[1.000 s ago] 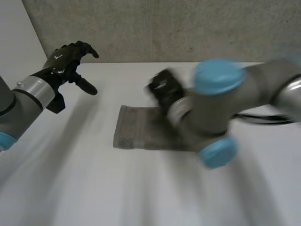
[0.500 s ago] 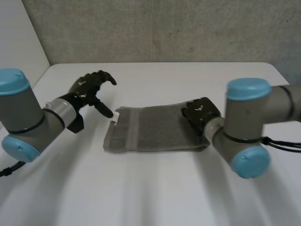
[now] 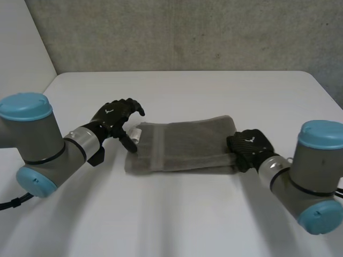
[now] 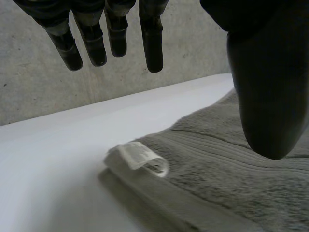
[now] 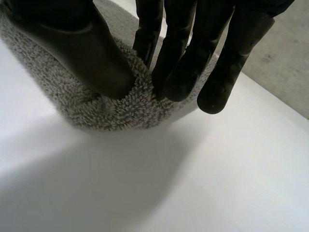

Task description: Fold the towel.

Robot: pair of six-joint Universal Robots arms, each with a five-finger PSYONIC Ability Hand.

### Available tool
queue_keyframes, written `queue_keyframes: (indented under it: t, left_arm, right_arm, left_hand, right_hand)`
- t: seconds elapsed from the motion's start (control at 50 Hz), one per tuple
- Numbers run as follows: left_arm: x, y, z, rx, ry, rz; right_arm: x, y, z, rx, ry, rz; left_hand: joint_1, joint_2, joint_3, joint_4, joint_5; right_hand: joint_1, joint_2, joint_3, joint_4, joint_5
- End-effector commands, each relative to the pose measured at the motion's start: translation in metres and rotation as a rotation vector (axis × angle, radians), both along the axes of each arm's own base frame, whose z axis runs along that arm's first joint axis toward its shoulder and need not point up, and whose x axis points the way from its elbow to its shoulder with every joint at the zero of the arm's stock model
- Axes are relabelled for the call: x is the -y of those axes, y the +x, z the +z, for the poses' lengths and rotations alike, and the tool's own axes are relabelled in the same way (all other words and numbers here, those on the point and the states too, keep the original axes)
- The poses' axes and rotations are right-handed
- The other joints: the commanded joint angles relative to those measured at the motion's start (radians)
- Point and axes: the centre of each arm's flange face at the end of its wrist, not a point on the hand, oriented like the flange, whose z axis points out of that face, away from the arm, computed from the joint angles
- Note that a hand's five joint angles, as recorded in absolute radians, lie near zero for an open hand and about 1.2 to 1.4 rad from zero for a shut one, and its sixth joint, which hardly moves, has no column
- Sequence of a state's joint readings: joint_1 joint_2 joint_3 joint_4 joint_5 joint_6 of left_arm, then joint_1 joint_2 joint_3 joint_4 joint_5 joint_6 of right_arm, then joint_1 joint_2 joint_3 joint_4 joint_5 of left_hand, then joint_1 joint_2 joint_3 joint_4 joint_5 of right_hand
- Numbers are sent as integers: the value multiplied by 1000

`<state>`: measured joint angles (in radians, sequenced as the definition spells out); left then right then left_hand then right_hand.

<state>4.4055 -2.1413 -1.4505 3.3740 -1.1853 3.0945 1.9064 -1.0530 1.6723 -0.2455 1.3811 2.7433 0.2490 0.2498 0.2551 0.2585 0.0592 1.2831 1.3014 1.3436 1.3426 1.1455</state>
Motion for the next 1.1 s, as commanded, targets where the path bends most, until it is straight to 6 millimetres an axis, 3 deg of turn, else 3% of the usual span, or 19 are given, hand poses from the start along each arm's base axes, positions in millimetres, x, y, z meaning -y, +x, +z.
queue_keyframes:
  t: [0.02,0.06,0.14,0.18,0.2,0.28,0.3,0.34,0.36,0.4,0.44,0.46,0.48,0.5,0.52,0.56,0.82,1.0,1.1]
  left_arm:
    - [2,0,19,-21,-43,2]
    - [2,0,26,-28,-60,5]
    - [2,1,47,-65,-97,10]
    - [2,3,52,-84,-94,18]
    - [3,4,56,-106,-89,25]
    - [4,7,61,-149,-72,39]
    - [5,8,63,-167,-65,44]
    - [7,10,63,-180,-57,53]
    - [8,13,63,-188,-51,62]
    - [9,15,62,-189,-45,71]
    - [9,15,62,-190,-43,74]
    - [9,16,62,-190,-43,76]
    - [9,16,62,-190,-43,76]
    - [9,16,62,-190,-43,76]
    - [10,16,62,-190,-43,77]
    - [10,16,62,-190,-43,76]
    - [-8,-4,53,-179,-11,14]
    - [-40,-32,28,-148,58,-78]
    - [-62,-51,-4,-105,138,-131]
  right_arm:
    - [3,-37,15,-133,36,-51]
    - [2,-52,25,-307,58,-12]
    - [9,-44,41,-353,-14,19]
    - [2,-9,63,-264,-83,70]
    - [2,-8,63,-264,-83,70]
    - [-28,53,80,-114,-117,205]
    - [-28,53,80,-113,-118,206]
    - [-67,99,71,-85,-124,352]
    - [-67,99,71,-85,-124,353]
    - [-108,132,53,-92,-118,486]
    - [-121,140,41,-104,-96,524]
    - [-127,142,32,-118,-79,537]
    - [-127,142,32,-118,-78,537]
    - [-127,142,26,-129,-68,530]
    - [-127,142,26,-129,-68,529]
    - [-124,136,25,-147,-60,482]
    - [-66,81,75,48,-63,179]
    - [-30,39,54,104,57,80]
    - [-15,35,33,167,100,32]
  left_hand:
    - [-53,-54,-59,-63,-38]
    - [-56,-57,-62,-66,-41]
    - [-62,-63,-68,-71,-47]
    - [-59,-60,-65,-69,-44]
    - [-62,-63,-68,-71,-47]
    - [-62,-63,-68,-71,-47]
    - [-62,-63,-68,-71,-47]
    - [-62,-63,-68,-71,-47]
    - [-62,-63,-68,-71,-47]
    - [-62,-63,-68,-71,-47]
    - [-62,-63,-68,-71,-47]
    - [-62,-63,-68,-71,-47]
    - [-62,-63,-68,-71,-47]
    - [-62,-63,-68,-71,-47]
    - [-62,-63,-68,-71,-47]
    - [-62,-63,-68,-71,-47]
    - [-62,-63,-68,-71,-47]
    - [-62,-63,-68,-71,-47]
    - [-62,-63,-68,-71,-47]
  right_hand:
    - [113,95,53,54,76]
    - [113,95,53,54,76]
    - [113,95,53,54,76]
    - [113,95,53,54,76]
    - [113,95,53,54,76]
    - [113,95,53,54,76]
    - [113,95,53,54,76]
    - [113,95,53,54,76]
    - [113,95,53,54,76]
    - [113,95,53,54,76]
    - [113,95,53,54,76]
    - [-78,-96,-138,-137,-115]
    - [-80,-98,-140,-139,-116]
    - [-486,-505,-547,-546,-523]
    - [-491,-509,-551,-550,-527]
    - [-1109,-1127,-1169,-1168,-1145]
    - [-1109,-1127,-1169,-1168,-1145]
    - [-1109,-1127,-1169,-1168,-1145]
    - [-1109,-1127,-1169,-1168,-1145]
